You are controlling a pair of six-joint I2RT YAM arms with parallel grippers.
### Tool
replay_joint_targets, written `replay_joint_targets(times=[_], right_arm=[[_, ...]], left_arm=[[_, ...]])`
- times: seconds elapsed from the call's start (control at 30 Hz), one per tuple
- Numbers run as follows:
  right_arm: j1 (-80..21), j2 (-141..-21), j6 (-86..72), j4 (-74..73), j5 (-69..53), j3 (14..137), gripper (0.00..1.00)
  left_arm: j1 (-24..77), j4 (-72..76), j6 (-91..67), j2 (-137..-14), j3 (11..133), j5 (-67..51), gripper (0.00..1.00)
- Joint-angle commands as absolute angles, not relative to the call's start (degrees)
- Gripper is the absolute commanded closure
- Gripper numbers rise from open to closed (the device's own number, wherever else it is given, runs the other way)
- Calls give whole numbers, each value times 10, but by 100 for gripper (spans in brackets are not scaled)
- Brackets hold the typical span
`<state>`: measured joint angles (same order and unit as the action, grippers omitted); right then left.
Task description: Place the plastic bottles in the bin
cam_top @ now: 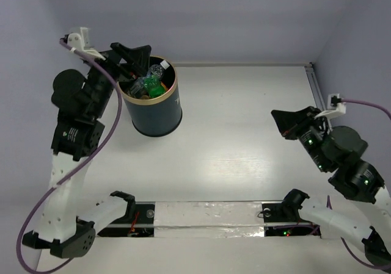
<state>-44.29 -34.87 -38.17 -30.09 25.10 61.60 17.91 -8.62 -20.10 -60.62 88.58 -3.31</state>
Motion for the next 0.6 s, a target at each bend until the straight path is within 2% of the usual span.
replay_joint_targets(times=[0.0, 0.13, 0.2, 0.23, 0.33, 0.37, 0.57], right_arm=[[-443, -348, -350, -306, 298, 685, 87], [-443, -330, -347, -322, 328, 735, 88], [-443, -309, -345, -325, 356, 755, 82], [-443, -301, -345, -326, 369, 761, 66], [-443, -270, -352, -334, 428, 772, 31], [-443, -265, -355, -337, 438, 772, 2], [-443, -284, -366, -371, 427, 772, 0]], left_arm=[[179, -106, -230, -585, 870, -33, 1], [179, -139, -254, -531, 847, -12, 1], [179, -172, -264, -518, 845, 16, 1], [179, -183, -266, -505, 845, 22, 1], [179, -216, -264, -480, 853, 48, 1], [179, -226, -263, -474, 853, 61, 1], [179, -239, -257, -462, 811, 37, 1]])
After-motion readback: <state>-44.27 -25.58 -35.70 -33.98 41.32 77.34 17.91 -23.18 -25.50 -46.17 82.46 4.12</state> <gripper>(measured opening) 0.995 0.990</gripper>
